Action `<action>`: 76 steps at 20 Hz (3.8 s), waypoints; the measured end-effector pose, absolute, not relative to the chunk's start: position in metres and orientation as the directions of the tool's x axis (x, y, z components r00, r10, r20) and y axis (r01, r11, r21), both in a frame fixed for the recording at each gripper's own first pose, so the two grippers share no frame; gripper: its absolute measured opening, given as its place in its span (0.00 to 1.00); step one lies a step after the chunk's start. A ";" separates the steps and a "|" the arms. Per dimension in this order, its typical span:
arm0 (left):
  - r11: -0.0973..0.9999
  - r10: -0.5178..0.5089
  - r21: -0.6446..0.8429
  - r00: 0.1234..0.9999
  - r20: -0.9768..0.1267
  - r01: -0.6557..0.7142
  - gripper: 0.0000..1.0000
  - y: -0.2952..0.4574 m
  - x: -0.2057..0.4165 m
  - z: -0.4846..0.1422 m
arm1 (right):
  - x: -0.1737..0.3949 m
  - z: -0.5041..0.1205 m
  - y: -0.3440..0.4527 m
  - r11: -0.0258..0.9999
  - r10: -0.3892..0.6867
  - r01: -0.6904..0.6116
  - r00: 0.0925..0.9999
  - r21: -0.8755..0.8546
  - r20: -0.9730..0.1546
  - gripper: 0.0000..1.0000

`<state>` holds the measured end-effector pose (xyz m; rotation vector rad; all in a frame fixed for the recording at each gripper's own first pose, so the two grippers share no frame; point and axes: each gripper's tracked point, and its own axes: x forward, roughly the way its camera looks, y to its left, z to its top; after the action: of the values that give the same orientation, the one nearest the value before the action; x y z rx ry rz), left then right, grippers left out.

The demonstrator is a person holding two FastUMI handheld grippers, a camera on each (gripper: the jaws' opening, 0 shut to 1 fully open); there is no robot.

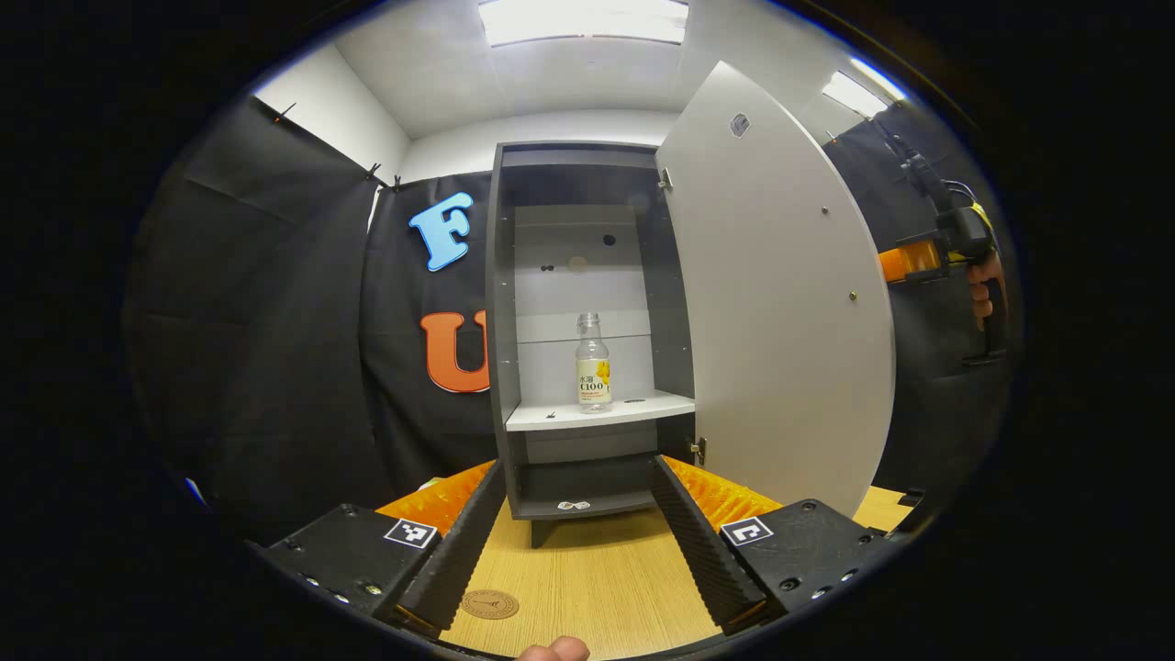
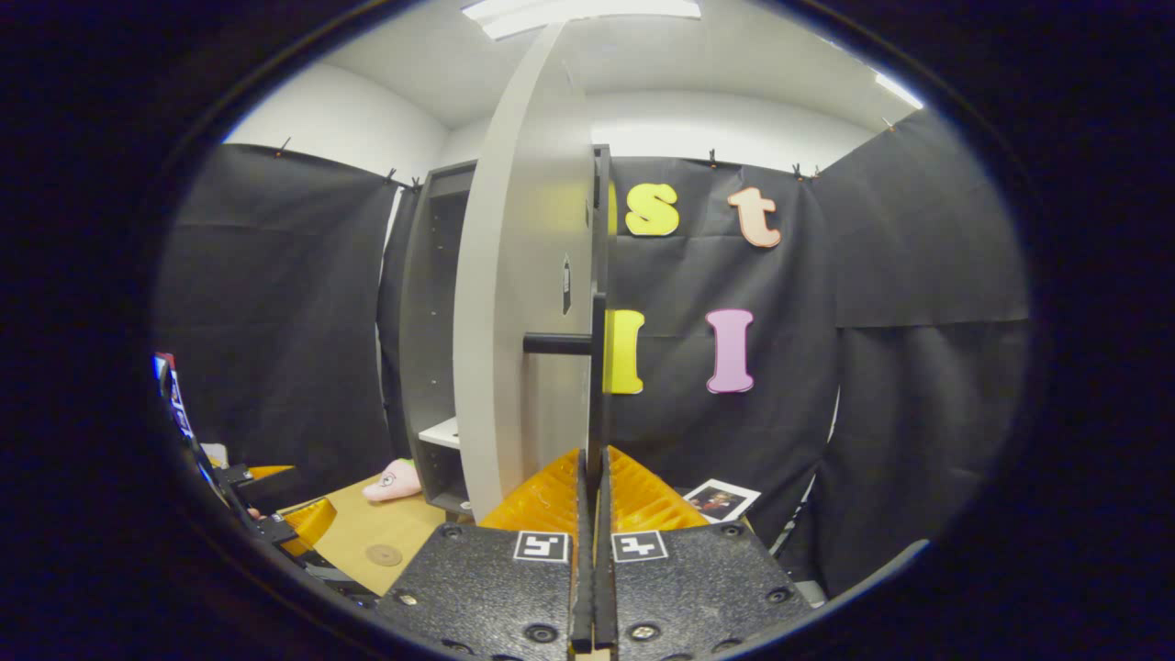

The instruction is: Open the cabinet door with the right hand, grasp the bottle in the cabinet with the left hand and place it on the coaster, then close the cabinet door with the right hand.

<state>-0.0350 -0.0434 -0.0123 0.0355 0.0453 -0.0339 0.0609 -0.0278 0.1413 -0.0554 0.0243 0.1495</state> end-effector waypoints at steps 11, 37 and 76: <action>0.999 -0.020 0.033 0.998 -0.064 0.022 0.96 -0.046 -0.032 -0.018 | 0.038 0.114 -0.068 0.995 0.074 -0.071 0.997 -0.071 0.029 0.04; 0.999 -0.035 0.032 0.993 0.113 0.032 0.96 -0.065 0.173 0.056 | 0.068 0.105 -0.095 1.000 -0.009 0.010 0.998 -0.016 0.056 0.92; 0.999 -0.040 0.029 0.999 0.033 0.039 0.31 -0.065 0.380 0.050 | 0.093 0.101 -0.110 0.995 -0.095 0.095 0.995 0.008 0.021 0.92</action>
<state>0.3802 -0.0646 0.0498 0.0287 -0.0338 -0.0392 0.0929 -0.1103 0.1005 0.0072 -0.0217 -0.0950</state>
